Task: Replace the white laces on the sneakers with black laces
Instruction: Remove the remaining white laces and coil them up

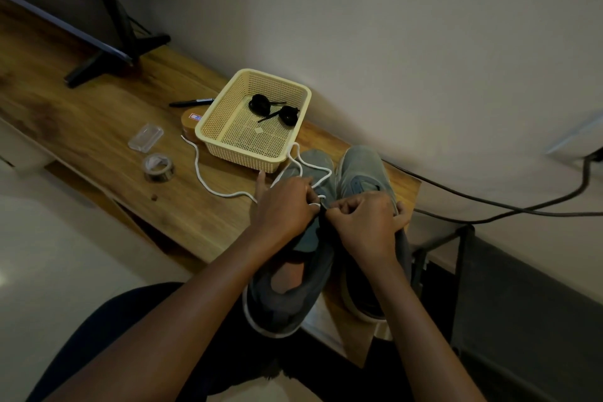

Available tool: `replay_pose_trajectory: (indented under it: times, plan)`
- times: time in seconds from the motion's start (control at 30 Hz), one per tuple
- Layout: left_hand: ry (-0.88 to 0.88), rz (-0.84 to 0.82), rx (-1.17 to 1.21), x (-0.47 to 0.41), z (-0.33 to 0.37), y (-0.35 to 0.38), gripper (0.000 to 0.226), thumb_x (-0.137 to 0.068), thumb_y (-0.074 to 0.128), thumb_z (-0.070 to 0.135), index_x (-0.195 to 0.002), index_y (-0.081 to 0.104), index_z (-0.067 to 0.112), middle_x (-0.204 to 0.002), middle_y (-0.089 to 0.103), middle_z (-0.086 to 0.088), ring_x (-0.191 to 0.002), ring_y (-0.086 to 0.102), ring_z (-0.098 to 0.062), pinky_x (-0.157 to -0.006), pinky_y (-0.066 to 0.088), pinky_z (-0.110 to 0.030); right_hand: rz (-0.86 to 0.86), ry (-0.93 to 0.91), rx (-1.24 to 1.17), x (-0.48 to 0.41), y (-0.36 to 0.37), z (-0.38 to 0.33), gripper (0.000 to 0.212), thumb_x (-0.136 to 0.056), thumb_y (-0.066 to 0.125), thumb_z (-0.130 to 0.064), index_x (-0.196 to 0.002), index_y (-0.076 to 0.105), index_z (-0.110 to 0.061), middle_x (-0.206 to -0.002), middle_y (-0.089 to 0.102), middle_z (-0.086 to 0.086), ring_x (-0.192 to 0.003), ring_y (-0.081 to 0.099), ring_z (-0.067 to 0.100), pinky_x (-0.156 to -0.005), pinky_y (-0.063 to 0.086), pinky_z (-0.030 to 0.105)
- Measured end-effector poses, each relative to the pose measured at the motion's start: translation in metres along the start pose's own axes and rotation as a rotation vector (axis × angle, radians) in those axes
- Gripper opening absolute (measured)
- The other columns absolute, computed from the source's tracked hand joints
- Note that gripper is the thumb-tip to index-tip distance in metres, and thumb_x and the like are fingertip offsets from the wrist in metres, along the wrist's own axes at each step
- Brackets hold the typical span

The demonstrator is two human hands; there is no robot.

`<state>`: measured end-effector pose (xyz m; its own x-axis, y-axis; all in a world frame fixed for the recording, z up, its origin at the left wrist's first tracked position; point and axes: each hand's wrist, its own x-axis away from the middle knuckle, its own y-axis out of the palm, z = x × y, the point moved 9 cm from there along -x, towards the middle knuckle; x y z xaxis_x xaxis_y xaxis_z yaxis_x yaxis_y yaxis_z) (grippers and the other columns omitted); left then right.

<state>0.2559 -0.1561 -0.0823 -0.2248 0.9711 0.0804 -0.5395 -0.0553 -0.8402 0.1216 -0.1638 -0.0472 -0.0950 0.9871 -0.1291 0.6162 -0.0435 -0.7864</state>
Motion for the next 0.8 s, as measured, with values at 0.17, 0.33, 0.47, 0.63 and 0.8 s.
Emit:
replay_pose_trajectory:
  times: [0.17,0.33,0.47,0.63,0.8]
  plan:
    - [-0.003,-0.015,-0.004,0.001,0.000,0.000,0.012,-0.089,0.061,0.032,-0.093,0.072,0.028,-0.131,0.058,0.013,-0.123,0.049,-0.009,-0.114,-0.002,-0.048,-0.023,-0.010,-0.082,0.001,0.003,0.001,0.047,-0.074,0.067,-0.012,-0.037,0.040,-0.024,-0.049,0.050,-0.013,-0.098,0.062,0.023,-0.109,0.007,0.048]
    - [-0.021,-0.021,0.001,0.001,0.000,-0.001,0.014,-0.089,0.060,0.032,-0.096,0.070,0.026,-0.132,0.056,0.014,-0.124,0.048,-0.008,-0.115,-0.002,-0.049,-0.085,0.018,-0.059,0.002,0.004,-0.003,0.048,-0.078,0.065,-0.013,-0.037,0.040,-0.020,-0.049,0.054,-0.008,-0.083,0.065,0.009,-0.111,0.004,0.045]
    - [-0.017,0.002,0.060,0.002,0.003,-0.009,0.013,-0.091,0.058,0.028,-0.086,0.070,0.025,-0.119,0.064,0.009,-0.118,0.052,-0.009,-0.115,-0.002,-0.045,-0.110,0.064,0.010,0.001,0.002,-0.002,0.046,-0.081,0.063,-0.017,-0.041,0.041,-0.020,-0.047,0.048,-0.009,-0.070,0.057,0.005,-0.111,0.003,0.042]
    - [-0.095,0.214,0.358,-0.002,-0.021,-0.054,0.016,-0.091,0.059,0.022,-0.076,0.058,0.029,-0.094,0.067,0.008,-0.100,0.061,-0.017,-0.104,0.035,-0.045,-0.149,0.076,0.122,-0.003,0.002,-0.007,0.041,-0.079,0.062,-0.025,-0.044,0.041,-0.019,-0.050,0.045,-0.008,-0.081,0.053,0.014,-0.111,0.006,0.049]
    - [-0.167,0.375,0.341,0.003,-0.049,-0.082,0.035,-0.091,0.055,0.013,-0.124,0.059,0.021,-0.128,0.058,-0.003,-0.122,0.049,-0.023,-0.104,0.035,-0.050,-0.171,-0.047,0.117,-0.012,-0.002,-0.026,0.022,-0.078,0.065,-0.026,-0.058,0.057,-0.020,-0.063,0.055,-0.008,-0.086,0.056,0.017,-0.106,0.025,0.047]
